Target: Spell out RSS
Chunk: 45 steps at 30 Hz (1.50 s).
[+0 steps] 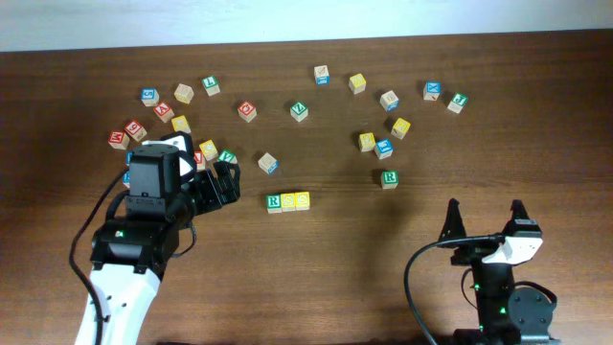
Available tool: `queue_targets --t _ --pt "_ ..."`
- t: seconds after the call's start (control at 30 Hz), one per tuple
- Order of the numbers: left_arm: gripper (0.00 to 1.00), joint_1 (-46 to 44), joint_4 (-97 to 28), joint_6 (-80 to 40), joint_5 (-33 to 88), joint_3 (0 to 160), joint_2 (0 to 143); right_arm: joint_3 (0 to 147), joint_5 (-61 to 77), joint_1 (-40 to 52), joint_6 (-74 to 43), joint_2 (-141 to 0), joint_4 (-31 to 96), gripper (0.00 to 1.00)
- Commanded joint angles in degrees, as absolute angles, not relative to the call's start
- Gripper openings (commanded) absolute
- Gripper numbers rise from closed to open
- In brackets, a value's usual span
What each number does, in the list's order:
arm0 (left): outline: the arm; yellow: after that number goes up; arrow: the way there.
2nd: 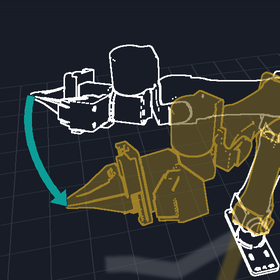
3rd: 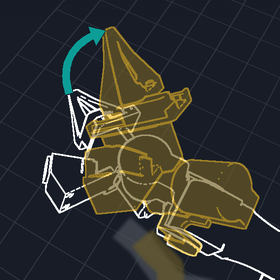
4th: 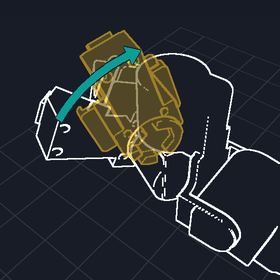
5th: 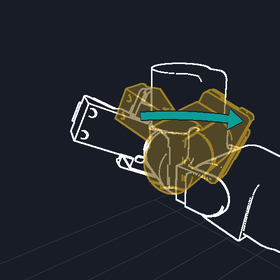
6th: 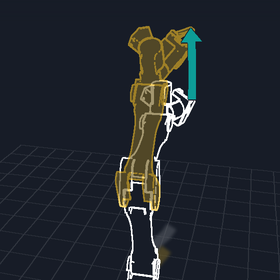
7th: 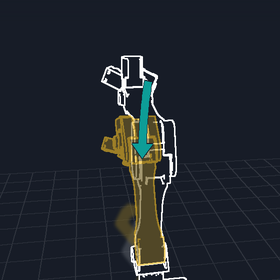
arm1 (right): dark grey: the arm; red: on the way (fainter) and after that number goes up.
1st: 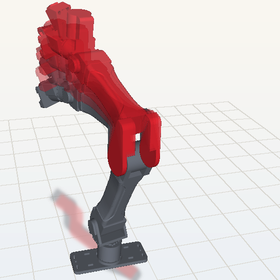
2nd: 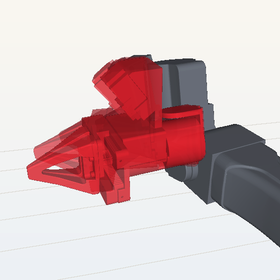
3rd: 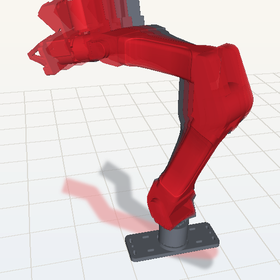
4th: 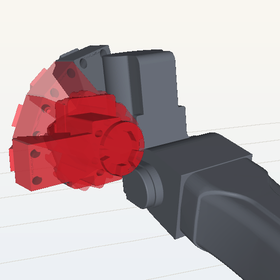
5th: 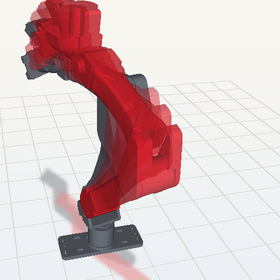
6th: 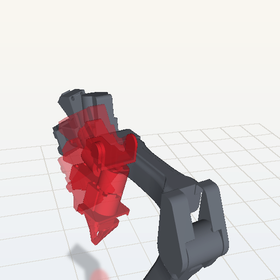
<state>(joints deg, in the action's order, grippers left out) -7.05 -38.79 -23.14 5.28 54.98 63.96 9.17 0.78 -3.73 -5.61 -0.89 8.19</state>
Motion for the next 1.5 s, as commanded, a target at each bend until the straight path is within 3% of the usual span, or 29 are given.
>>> queue_targets --t 0.0,0.1,0.43,0.77,1.13,1.47 --pt "0.99 -6.96 -38.72 -22.22 4.67 55.55 63.88 5.21 5.39 -4.25 -2.92 -0.21 2.55 0.98" --pt "0.99 -6.96 -38.72 -22.22 4.67 55.55 63.88 0.3 9.1 -4.14 -2.98 -0.21 -4.67 0.98" --pt "0.99 -6.96 -38.7 -22.22 4.67 55.55 63.88 0.32 7.81 -1.13 1.28 -0.21 4.14 0.98" --pt "0.99 -6.96 -38.7 -22.22 4.67 55.55 63.9 0.32 2.7 -1.06 -3.92 -0.21 4.54 0.98" --pt "0.99 -6.96 -38.7 -22.22 4.67 55.57 63.88 0.32 5.3 -0.86 1.34 -0.21 4.45 0.98" --pt "0.99 -6.96 -38.7 -22.22 4.67 55.57 63.88 0.32 3.79 -0.71 -0.69 -0.21 4.56 0.98"
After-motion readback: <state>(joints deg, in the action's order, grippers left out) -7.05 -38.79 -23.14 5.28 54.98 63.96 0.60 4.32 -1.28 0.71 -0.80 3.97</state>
